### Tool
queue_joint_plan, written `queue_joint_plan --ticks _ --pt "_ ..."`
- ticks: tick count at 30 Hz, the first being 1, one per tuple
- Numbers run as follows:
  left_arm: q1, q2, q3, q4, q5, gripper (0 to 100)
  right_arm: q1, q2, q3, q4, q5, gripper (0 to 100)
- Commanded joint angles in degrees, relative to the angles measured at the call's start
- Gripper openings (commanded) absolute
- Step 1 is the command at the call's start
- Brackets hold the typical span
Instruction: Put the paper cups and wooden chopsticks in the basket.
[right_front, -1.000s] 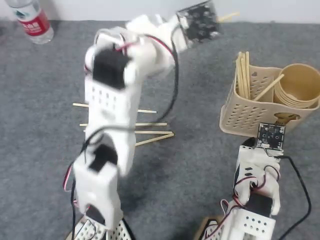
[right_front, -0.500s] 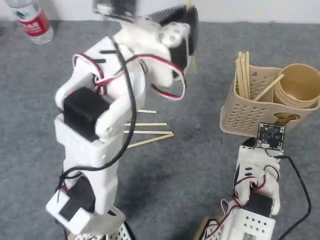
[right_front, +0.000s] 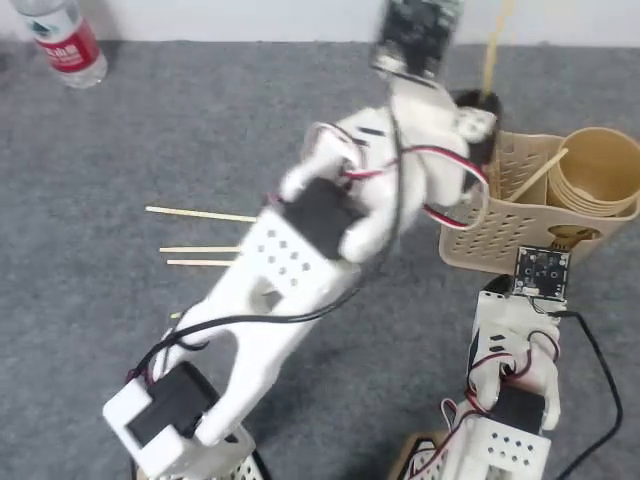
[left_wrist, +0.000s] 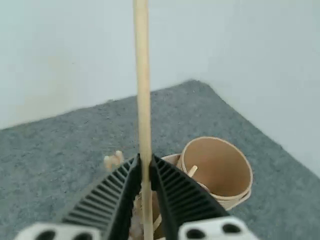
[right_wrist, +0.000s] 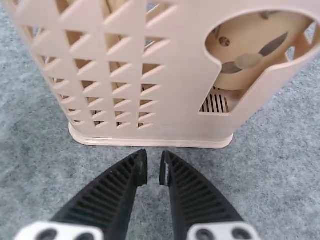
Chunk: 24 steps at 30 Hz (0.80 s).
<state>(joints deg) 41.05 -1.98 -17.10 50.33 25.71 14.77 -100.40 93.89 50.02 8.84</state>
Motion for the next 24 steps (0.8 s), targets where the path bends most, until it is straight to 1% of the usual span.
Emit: queue_joint_plan --ticks 1,3,5,11,13,15,16,18,21,24 --pt "0.79 -2.02 14.81 -27.69 -4.31 1 0.13 -0.57 -0.26 -1.1 0.7 5.8" --pt "0.53 -1.76 19.56 -36.48 -5.19 1 0.13 -0.57 -0.26 -1.1 0.7 5.8" --pt "0.44 -1.58 22.46 -40.09 -7.65 1 0.13 -0.57 -0.26 -1.1 0.7 5.8" --pt "0.35 -1.58 28.09 -40.62 -12.66 2 0.4 -0.57 -0.26 -1.19 0.7 5.8" --pt "-0.09 -1.58 28.7 -40.35 -13.19 7 0.4 -0.57 -0.26 -1.19 0.7 5.8" --pt "-0.97 -1.58 30.02 -40.62 -10.81 15 0.4 -0.57 -0.26 -1.19 0.7 5.8" --pt "-1.49 -1.58 30.02 -41.14 -9.76 16 0.4 -0.57 -0.26 -1.19 0.7 5.8" --pt "-2.29 -1.58 29.49 -42.99 -8.62 13 0.4 -0.57 -0.26 -1.19 0.7 5.8" --pt "-2.02 -1.67 29.41 -45.98 -11.25 6 0.4 -0.57 -0.26 -1.19 0.7 5.8" --pt "-0.97 -1.49 29.67 -46.42 -12.84 6 0.4 -0.57 -0.26 -1.19 0.7 5.8"
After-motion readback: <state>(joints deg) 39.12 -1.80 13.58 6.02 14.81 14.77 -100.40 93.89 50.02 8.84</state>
